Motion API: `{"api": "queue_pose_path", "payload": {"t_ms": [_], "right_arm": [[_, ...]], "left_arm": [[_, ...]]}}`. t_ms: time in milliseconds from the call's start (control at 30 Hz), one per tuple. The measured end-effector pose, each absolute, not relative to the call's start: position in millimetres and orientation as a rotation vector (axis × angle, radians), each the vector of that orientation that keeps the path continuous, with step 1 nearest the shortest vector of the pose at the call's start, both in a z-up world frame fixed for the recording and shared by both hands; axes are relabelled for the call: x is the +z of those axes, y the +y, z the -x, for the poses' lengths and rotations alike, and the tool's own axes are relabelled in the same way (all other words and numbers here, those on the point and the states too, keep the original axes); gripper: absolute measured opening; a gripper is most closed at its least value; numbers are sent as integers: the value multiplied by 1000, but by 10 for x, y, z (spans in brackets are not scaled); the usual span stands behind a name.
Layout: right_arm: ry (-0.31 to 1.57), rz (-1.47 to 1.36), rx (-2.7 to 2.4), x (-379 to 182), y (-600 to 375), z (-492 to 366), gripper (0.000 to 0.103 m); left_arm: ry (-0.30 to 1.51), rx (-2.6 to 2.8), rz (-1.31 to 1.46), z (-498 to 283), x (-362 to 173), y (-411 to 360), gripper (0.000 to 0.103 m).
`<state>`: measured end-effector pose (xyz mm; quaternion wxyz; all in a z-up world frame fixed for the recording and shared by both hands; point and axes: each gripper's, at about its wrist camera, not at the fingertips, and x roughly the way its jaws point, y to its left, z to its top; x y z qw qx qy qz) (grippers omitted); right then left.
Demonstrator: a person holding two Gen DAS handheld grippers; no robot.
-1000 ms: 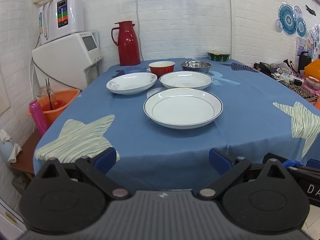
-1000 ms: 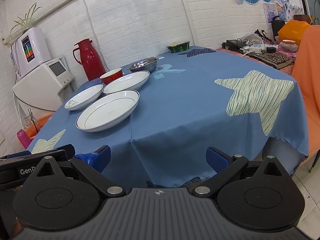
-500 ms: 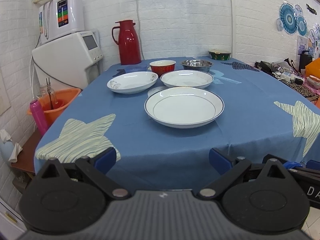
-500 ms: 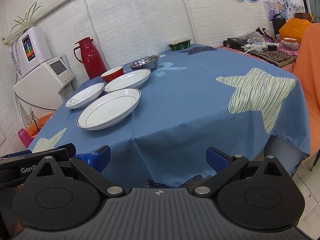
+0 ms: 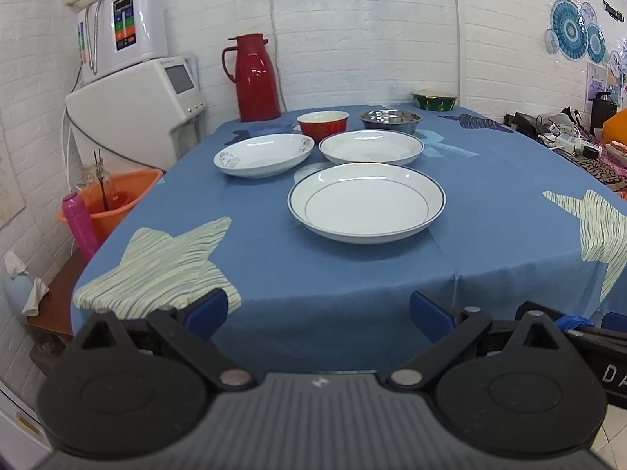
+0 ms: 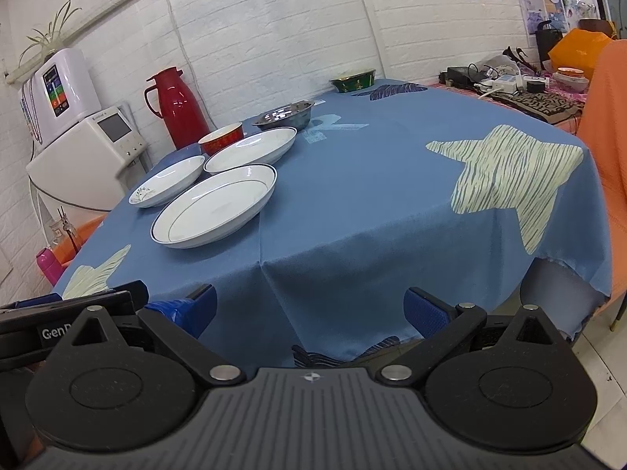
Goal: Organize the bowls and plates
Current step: 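Move the right tool toward the large gold-rimmed white plate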
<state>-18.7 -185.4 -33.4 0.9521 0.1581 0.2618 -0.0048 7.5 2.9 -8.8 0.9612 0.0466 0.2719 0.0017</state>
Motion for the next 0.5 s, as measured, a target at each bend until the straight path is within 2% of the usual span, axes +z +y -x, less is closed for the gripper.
{"api": "queue_pose_path", "payload": {"t_ms": [500], "right_arm": [[578, -320, -3, -459, -1808, 125, 90]], "left_arm": [[616, -11, -67, -196, -249, 106, 99]]}}
